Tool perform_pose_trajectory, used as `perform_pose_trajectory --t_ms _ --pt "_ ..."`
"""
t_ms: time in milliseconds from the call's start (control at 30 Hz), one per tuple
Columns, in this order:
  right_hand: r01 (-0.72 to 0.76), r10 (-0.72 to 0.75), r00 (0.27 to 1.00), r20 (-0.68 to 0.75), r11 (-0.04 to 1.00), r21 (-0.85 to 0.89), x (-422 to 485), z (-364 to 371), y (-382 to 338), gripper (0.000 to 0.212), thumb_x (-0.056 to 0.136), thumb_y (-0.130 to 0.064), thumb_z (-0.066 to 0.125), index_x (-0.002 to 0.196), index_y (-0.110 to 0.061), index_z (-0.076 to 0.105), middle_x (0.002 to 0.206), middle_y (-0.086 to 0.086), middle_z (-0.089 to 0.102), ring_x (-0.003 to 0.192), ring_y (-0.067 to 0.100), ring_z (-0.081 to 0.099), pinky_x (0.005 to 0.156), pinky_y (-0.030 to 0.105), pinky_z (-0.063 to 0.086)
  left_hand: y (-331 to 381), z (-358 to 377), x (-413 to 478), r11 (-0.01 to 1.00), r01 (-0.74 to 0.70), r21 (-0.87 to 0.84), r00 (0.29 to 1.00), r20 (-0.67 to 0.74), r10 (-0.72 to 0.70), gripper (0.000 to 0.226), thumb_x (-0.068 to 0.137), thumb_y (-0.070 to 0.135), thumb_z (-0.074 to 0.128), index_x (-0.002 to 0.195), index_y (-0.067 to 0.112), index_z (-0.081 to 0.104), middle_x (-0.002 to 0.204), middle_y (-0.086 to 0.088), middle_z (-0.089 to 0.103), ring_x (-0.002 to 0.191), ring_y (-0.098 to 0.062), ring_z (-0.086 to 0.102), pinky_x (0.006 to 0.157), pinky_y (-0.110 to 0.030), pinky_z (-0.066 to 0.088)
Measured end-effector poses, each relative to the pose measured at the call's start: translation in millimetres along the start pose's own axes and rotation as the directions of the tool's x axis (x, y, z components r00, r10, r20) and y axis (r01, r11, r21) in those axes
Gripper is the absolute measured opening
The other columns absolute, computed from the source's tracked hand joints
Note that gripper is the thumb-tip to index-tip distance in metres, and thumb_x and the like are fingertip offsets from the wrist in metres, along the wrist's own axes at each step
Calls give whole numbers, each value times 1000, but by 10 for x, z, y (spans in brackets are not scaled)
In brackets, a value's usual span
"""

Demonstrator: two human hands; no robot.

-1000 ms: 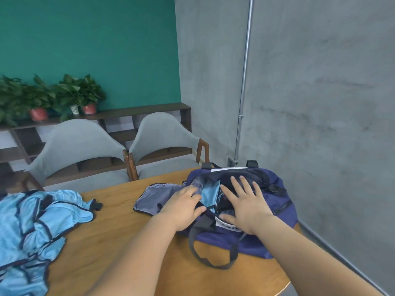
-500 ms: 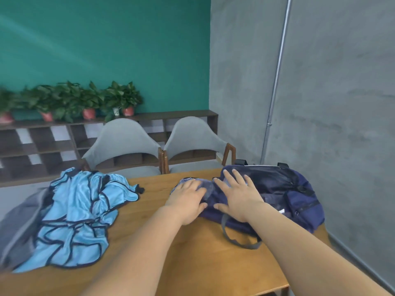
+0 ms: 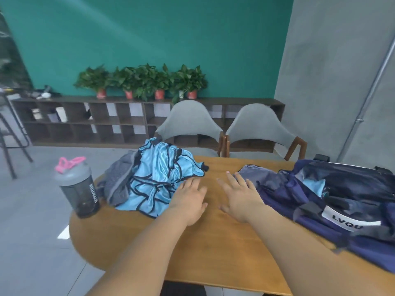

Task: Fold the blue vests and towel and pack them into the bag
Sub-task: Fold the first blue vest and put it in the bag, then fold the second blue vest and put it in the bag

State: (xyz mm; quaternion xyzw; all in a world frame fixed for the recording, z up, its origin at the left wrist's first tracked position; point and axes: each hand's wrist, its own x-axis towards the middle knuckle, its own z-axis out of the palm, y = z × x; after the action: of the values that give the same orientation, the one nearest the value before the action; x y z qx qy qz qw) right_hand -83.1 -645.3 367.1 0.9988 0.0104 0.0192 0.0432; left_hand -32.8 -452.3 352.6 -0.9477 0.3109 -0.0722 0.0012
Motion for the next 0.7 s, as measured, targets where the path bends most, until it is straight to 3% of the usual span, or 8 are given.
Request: perform_pose_trajectory --t_ms 133,333,433,567,700 --pt "50 -52 998 32 997 55 265 77 -356 87 99 -62 52 165 -38 0 175 2 -10 161 29 -7 129 52 8 -416 114 -115 996 83 11 996 -41 -83 52 108 42 45 154 19 40 167 -12 18 156 -33 11 129 -47 14" --pt "132 -137 990 25 980 149 594 246 -749 82 102 -58 49 165 -39 1 174 -1 -13 161 26 -5 129 48 11 -923 348 -170 955 279 -104 947 -136 -292 54 108 39 48 158 25 35 172 -15 -2 160 -36 -4 129 -50 19" --pt "158 -164 986 10 963 219 758 398 -905 76 105 -57 43 165 -40 0 174 -5 -15 161 24 -4 129 48 11 -1085 497 -177 920 335 -204 916 -158 -369 59 107 43 48 162 27 31 172 -17 -5 160 -38 3 127 -52 25" --pt "172 -174 985 -20 938 302 937 638 -1064 68 108 -58 32 166 -39 1 174 -8 -11 160 24 5 128 48 20 -1150 747 -205 903 339 -264 917 -123 -380 67 108 49 43 166 21 25 174 -11 6 156 -33 20 127 -46 26" --pt "160 -141 987 -75 883 441 989 858 -1211 62 109 -58 22 165 -42 1 174 -12 -7 160 20 9 128 45 23 -1124 868 -260 906 298 -301 875 -292 -385 58 109 41 42 159 14 39 169 -4 29 154 -25 28 126 -44 30"
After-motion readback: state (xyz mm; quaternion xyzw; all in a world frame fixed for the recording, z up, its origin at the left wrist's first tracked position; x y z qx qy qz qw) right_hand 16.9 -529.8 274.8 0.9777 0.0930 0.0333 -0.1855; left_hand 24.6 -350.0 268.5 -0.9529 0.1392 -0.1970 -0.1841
